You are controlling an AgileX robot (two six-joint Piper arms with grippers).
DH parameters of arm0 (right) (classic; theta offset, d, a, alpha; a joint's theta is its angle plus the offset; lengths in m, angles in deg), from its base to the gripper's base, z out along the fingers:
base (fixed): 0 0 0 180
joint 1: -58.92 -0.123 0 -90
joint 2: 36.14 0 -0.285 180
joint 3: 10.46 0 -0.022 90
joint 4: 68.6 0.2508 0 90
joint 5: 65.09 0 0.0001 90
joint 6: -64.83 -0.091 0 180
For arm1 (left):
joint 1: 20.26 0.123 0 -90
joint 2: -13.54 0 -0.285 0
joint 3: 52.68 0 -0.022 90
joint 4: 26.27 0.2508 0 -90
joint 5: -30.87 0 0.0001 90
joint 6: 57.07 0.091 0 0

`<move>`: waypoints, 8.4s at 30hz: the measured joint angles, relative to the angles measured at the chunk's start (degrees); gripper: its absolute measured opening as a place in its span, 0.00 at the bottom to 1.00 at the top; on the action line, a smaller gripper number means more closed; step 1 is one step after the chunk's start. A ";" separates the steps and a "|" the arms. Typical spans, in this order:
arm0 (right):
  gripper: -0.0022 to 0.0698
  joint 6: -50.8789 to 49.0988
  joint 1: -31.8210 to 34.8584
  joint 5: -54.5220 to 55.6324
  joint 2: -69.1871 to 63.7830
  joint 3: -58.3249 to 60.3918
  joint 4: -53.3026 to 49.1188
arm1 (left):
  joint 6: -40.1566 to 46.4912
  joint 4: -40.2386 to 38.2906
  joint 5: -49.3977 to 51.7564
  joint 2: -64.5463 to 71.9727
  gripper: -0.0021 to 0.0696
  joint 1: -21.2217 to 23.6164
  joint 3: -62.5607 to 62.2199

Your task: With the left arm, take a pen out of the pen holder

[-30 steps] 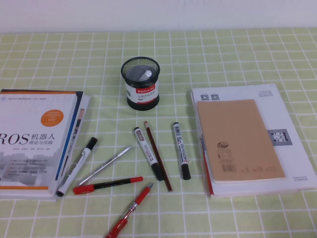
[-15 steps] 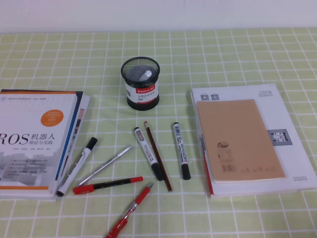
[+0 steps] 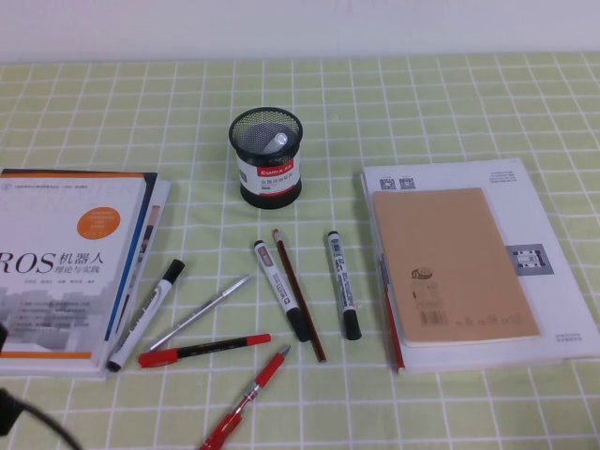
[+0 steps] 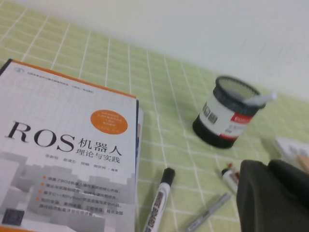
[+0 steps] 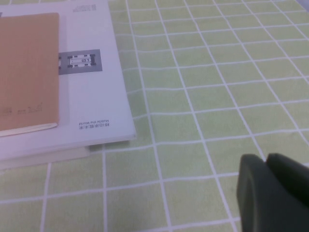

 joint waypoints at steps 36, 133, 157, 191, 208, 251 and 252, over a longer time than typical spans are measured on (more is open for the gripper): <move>0.01 0.00 0.00 0.00 0.00 0.00 0.00 | 90.65 -48.76 10.47 72.32 0.65 -14.77 -41.20; 0.01 0.00 0.00 0.00 0.00 0.00 0.00 | -28.17 64.64 -69.29 91.25 0.76 -24.15 -40.10; 0.01 0.00 0.00 0.00 0.00 0.00 0.00 | -27.65 64.73 -62.86 96.62 0.41 -23.60 -46.21; 0.01 0.00 0.00 0.00 0.00 0.00 0.00 | -22.57 64.73 -62.53 94.78 0.16 -23.51 -46.30; 0.01 0.00 0.00 0.00 0.00 0.00 0.00 | -27.31 64.73 -43.10 73.39 0.16 -23.51 -46.30; 0.01 0.00 0.00 0.00 0.00 0.00 0.00 | -24.92 50.41 35.89 80.61 0.16 -22.92 -64.89; 0.01 0.00 0.00 0.00 0.00 0.00 0.00 | -24.65 50.29 36.16 81.42 0.16 -22.81 -65.47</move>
